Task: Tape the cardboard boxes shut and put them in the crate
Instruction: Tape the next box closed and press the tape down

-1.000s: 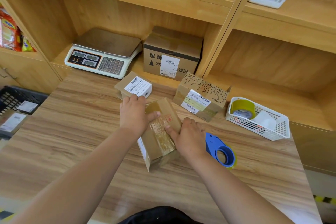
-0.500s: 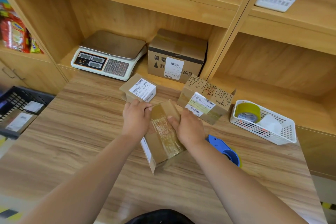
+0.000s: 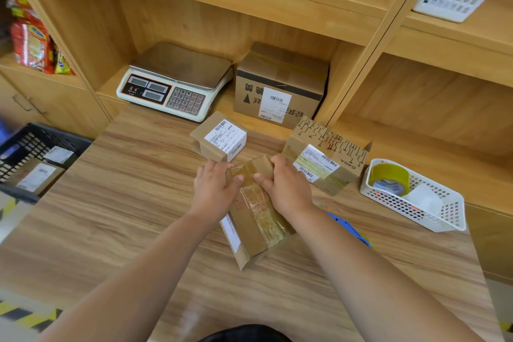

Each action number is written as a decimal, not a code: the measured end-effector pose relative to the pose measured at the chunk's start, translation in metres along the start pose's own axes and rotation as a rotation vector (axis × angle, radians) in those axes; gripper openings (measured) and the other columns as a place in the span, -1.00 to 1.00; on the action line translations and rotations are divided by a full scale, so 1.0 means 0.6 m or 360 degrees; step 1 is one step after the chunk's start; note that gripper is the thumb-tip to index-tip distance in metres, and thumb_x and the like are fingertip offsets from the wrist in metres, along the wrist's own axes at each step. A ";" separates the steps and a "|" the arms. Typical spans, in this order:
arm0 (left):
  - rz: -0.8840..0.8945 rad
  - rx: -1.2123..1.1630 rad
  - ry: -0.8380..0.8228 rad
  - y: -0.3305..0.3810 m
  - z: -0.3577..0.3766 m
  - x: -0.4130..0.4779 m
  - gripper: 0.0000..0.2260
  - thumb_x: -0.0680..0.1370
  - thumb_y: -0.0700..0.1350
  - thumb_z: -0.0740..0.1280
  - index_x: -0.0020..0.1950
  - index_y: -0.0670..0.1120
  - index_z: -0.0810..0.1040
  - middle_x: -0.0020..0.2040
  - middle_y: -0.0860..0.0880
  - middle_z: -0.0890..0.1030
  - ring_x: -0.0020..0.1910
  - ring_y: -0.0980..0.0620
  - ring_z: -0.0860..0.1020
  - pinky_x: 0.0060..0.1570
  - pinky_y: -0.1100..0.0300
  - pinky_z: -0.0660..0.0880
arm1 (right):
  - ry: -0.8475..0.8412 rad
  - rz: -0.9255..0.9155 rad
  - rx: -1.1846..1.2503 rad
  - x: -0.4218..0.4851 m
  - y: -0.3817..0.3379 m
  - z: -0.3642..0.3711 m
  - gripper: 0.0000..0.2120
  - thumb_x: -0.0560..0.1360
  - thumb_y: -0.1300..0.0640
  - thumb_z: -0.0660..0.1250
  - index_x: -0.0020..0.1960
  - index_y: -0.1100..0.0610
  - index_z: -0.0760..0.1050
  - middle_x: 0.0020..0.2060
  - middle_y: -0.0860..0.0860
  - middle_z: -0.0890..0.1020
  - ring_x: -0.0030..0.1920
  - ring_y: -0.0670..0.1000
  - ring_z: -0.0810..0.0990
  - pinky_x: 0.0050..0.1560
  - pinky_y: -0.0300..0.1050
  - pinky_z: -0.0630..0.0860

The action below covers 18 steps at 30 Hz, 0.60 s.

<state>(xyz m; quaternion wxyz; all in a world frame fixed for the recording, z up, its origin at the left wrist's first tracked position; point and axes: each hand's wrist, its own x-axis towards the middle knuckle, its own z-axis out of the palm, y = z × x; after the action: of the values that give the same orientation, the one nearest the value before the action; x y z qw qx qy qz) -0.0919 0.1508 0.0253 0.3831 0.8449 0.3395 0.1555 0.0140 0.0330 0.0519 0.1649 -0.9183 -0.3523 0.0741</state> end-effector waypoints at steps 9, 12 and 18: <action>-0.0093 -0.0203 0.0102 0.001 0.004 0.011 -0.84 0.61 -0.17 0.17 -0.01 -0.07 0.55 -0.11 0.11 0.41 0.01 0.05 0.31 -0.01 0.27 0.18 | -0.0120 -0.0008 -0.0022 0.005 -0.008 0.005 -0.31 0.39 -0.38 0.27 0.25 0.12 0.28 0.15 0.02 0.50 0.13 0.08 0.50 -0.02 -0.06 0.37; -0.0089 -0.0229 0.0095 -0.003 0.004 0.020 -0.81 0.61 -0.19 0.16 -0.03 -0.11 0.57 -0.13 0.10 0.42 0.00 0.03 0.34 -0.02 0.25 0.20 | 0.0018 0.0077 -0.0056 0.023 -0.014 0.007 -0.51 0.47 -0.33 0.22 0.03 0.09 0.27 -0.13 -0.02 0.51 -0.10 0.06 0.54 -0.25 -0.10 0.30; -0.0054 -0.0229 0.0080 -0.012 0.007 0.028 -0.78 0.61 -0.20 0.16 -0.16 -0.12 0.54 -0.19 0.05 0.46 -0.05 -0.03 0.42 -0.06 0.14 0.31 | -0.0082 0.0262 -0.0017 0.044 -0.037 0.018 -0.23 0.33 -0.52 0.14 0.17 0.13 0.32 0.04 0.04 0.55 0.07 0.11 0.54 -0.06 -0.01 0.48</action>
<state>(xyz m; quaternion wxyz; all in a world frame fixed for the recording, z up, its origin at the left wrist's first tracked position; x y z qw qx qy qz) -0.0808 0.1638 0.0170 0.4368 0.8052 0.3511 0.1941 0.0169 0.0688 0.0492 0.1442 -0.9428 -0.2800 0.1091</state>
